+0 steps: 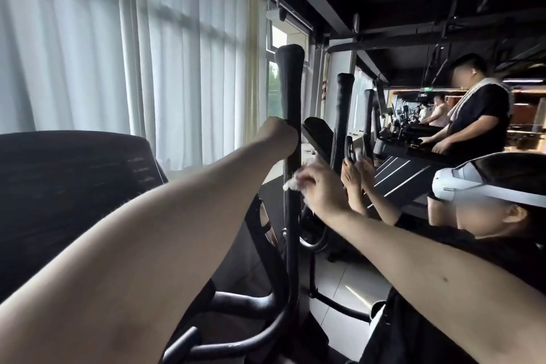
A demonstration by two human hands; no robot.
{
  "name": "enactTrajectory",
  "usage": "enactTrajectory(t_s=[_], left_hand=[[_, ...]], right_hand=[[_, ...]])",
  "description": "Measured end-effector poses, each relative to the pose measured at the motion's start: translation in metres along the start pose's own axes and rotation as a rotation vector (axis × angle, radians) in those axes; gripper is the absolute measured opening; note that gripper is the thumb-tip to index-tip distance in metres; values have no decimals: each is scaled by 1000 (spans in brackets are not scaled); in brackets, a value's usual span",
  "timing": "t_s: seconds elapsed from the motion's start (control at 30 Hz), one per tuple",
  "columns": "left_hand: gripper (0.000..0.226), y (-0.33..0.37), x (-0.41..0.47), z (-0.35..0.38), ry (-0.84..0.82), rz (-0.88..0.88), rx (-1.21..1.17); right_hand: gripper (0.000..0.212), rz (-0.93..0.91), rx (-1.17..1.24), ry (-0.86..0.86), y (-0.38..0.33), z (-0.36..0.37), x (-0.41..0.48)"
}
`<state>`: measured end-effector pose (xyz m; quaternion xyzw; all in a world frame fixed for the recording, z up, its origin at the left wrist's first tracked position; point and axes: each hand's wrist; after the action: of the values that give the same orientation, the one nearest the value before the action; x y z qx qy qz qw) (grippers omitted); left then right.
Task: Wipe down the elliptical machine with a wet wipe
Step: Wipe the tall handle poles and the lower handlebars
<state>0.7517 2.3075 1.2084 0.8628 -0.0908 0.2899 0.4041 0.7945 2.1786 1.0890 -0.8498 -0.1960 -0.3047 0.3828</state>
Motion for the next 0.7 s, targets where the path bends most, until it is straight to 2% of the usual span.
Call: enactTrajectory(t_s=[0.13, 0.23, 0.3, 0.37, 0.53, 0.57, 0.63, 0.7], left_hand=[[43, -5, -4, 13, 83, -25, -53], [47, -8, -9, 18, 161, -24, -134], [38, -8, -11, 19, 187, -9, -172], [28, -8, -11, 19, 199, -9, -195], [44, -22, -2, 17, 200, -43, -275], [44, -22, -2, 16, 201, -44, -289], [41, -24, 2, 16, 206, -56, -337], [38, -26, 3, 16, 199, -69, -376]], right_hand=[[37, 73, 126, 58, -9, -12, -1], [35, -60, 180, 133, -36, -27, 20], [39, -136, 107, 134, -42, -23, 26], [45, -121, 63, 86, -33, -10, 21], [14, -68, -40, -9, 12, 20, -19], [13, -59, -48, -40, 13, 19, -21], [15, -84, -80, 4, 7, 13, -7], [19, -65, -10, 36, -7, -1, 15]])
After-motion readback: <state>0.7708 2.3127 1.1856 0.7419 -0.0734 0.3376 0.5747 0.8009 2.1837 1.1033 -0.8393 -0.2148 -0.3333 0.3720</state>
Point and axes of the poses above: each hand's wrist, its own x-axis towards the middle knuckle, its own z-axis out of the palm, y = z × x, and after that the axes turned 12 degrees about z, right-handed
